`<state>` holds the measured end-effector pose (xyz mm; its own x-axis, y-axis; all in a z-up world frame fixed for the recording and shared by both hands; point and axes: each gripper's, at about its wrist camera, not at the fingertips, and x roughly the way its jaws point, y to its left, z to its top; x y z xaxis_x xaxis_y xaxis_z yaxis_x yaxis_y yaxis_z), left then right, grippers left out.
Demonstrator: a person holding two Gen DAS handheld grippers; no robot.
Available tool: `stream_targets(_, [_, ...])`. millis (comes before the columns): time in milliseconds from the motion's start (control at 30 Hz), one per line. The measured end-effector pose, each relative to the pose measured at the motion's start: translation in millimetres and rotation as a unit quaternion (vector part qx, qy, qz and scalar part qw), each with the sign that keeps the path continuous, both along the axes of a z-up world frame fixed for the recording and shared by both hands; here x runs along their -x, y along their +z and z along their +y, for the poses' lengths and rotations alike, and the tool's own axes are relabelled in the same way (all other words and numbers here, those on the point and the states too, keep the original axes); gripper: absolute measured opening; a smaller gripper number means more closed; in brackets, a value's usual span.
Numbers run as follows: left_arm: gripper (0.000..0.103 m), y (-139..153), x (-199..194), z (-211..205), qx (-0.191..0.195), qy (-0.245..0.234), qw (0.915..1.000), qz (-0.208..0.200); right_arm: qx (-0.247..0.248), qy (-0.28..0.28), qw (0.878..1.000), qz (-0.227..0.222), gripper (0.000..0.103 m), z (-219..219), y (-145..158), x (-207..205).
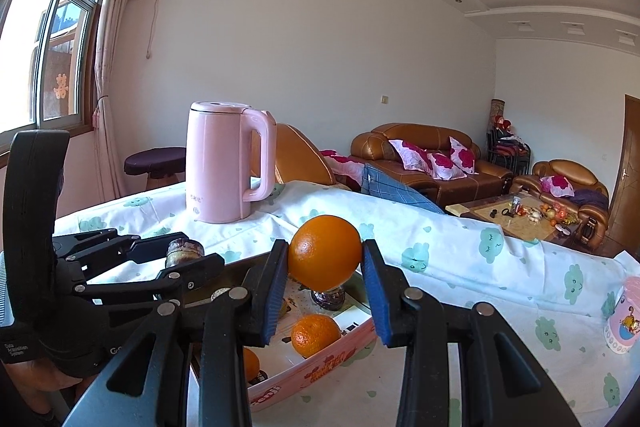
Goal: Organize fruits
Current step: 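Lower the brown jar and the orange into the tin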
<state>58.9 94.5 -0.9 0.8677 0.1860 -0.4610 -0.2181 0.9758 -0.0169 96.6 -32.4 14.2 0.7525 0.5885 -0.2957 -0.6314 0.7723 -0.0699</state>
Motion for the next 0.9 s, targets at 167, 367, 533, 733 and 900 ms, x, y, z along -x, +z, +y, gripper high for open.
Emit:
stream_targets(167, [0.043,-4.0,-2.7,3.6,0.000,0.002,1.0000,0.008,0.009,0.005,1.000,0.009,0.039,7.0,-7.8,-1.6])
stream_targets(367, [0.043,-6.6,-1.4,6.7,0.001,0.004,0.9999,0.011,0.014,0.010,1.000,0.018,0.039,13.4,-13.8,-1.7])
stream_targets(533, [0.043,-9.4,-2.1,11.4,0.004,0.005,0.9999,0.016,0.022,0.014,0.999,0.025,0.039,21.4,-21.3,-2.3])
stream_targets(733, [0.043,-13.8,-2.9,14.9,0.007,0.007,0.9997,0.022,0.030,0.015,0.999,0.035,0.039,25.7,-28.1,-5.7])
stream_targets(900, [0.043,-15.3,-4.5,14.8,0.007,0.005,0.9996,0.027,0.034,0.015,0.998,0.040,0.039,27.6,-32.0,-6.6])
